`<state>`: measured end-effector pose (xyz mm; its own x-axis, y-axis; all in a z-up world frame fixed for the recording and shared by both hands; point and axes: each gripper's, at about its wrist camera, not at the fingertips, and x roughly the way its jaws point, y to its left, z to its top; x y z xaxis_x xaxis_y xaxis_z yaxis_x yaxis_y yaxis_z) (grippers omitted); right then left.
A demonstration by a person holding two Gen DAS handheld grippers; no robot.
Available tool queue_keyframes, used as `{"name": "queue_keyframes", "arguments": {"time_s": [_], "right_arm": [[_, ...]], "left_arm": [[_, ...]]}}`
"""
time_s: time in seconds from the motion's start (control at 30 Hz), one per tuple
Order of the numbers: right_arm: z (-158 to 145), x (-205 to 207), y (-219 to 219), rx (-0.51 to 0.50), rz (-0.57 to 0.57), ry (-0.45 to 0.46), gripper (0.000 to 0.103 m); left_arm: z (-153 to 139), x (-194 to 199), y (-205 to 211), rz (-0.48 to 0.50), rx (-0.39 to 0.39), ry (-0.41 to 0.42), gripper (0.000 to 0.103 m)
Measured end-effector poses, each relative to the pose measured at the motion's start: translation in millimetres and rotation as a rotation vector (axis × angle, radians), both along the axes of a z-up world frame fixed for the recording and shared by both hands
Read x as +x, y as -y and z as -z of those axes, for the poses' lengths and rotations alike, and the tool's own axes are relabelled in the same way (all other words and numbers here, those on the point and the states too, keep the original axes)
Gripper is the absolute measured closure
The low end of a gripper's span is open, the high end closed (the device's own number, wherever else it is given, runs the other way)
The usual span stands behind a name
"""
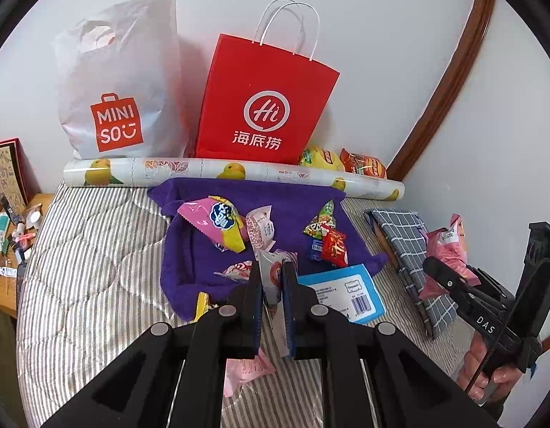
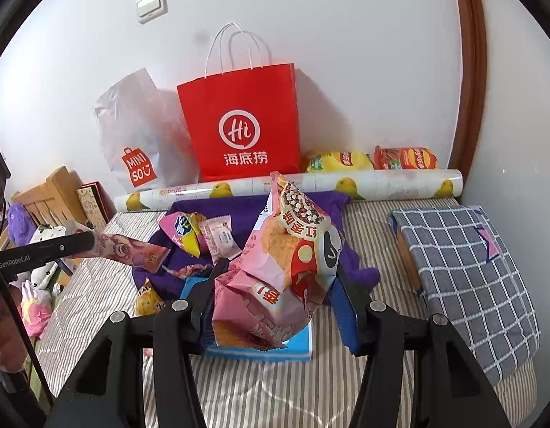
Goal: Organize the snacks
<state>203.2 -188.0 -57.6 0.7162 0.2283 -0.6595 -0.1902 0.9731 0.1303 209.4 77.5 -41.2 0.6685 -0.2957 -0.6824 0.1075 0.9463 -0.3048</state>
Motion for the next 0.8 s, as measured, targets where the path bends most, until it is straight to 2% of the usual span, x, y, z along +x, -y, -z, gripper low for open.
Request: {"name": "queue_keyframes", "arguments": {"time_s": [0.33, 0.47, 0.8], "right_arm": [[0, 23, -5, 0.014, -0.008, 0.003, 0.050], [0, 32, -4, 0.061, -0.024, -0.013, 0.050], [-3, 48, -10, 0.050, -0.021, 0.002, 0.050]], "left_arm": [[1, 18, 2, 0.008, 0.009, 0.009, 0.093], [2, 25, 2, 0.010, 0.012, 0.006, 0.093], [-5, 47, 7, 0.031, 0.042, 0.013, 0.093]]}}
